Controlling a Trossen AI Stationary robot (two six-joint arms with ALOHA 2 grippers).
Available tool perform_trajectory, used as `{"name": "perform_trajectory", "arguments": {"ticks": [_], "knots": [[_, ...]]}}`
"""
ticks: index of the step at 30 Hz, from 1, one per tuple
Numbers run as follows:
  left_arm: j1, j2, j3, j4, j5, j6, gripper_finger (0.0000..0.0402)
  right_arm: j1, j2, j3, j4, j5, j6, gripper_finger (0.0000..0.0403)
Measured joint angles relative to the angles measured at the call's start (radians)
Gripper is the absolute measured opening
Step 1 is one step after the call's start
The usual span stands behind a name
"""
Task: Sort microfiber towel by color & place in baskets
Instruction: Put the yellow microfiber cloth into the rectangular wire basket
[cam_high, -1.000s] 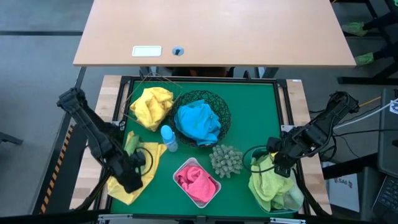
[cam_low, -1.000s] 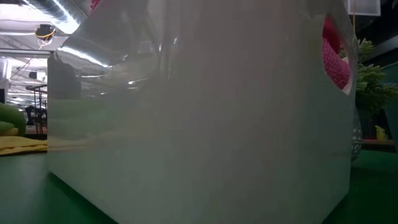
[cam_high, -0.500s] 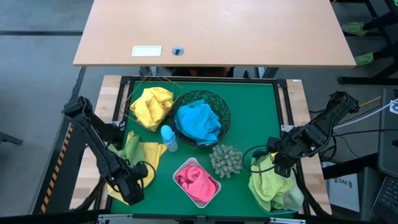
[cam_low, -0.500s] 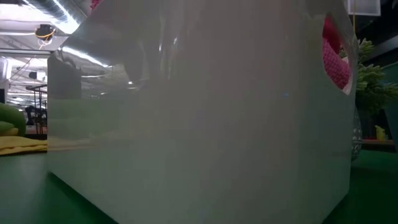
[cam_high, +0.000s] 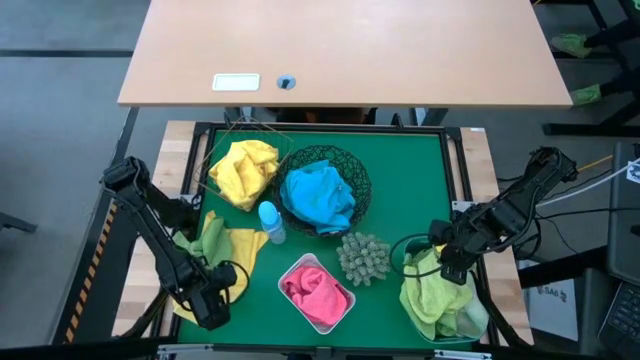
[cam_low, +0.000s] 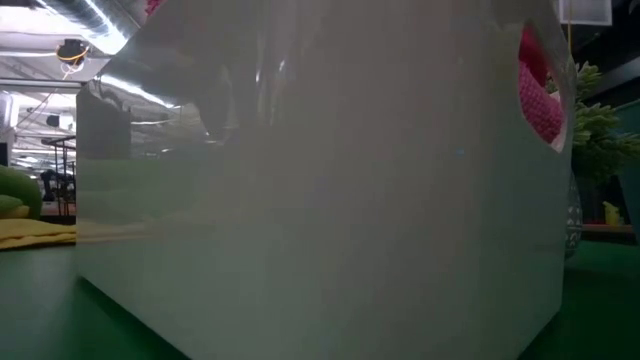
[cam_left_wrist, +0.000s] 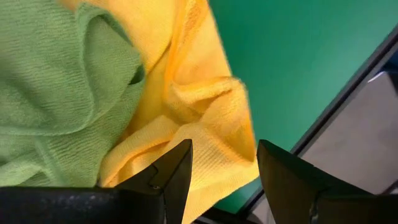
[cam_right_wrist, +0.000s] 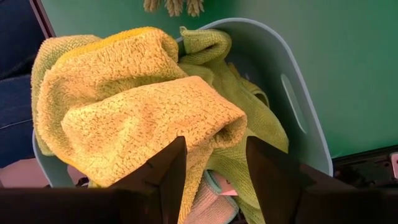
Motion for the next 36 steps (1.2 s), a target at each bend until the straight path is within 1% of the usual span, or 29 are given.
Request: {"name": "perform_trajectory", "arguments": {"ticks": [6, 12, 19, 23, 36], "knots": [[-0.021, 0.0, 0.0, -0.017, -0.009, 0.0, 0.0174, 0.0, 0.0, 0.0, 0.0, 0.014, 0.0, 0.0168], [-0.036, 0.0, 0.0, -0.017, -0.06, -0.023, 0.0174, 0.0, 0.0, 0.0, 0.0, 0.019, 0.0, 0.0168], [-0.052, 0.009, 0.0, -0.017, -0.064, -0.023, 0.0174, 0.0, 0.0, 0.0, 0.0, 0.019, 0.0, 0.0168], [-0.057, 0.048, -0.001, -0.017, -0.045, -0.018, 0.0174, 0.0, 0.0, 0.0, 0.0, 0.019, 0.0, 0.0168], [-0.058, 0.22, -0.001, -0.039, -0.047, -0.014, 0.0174, 0.0, 0.0, 0.0, 0.0, 0.019, 0.0, 0.0168]]}}
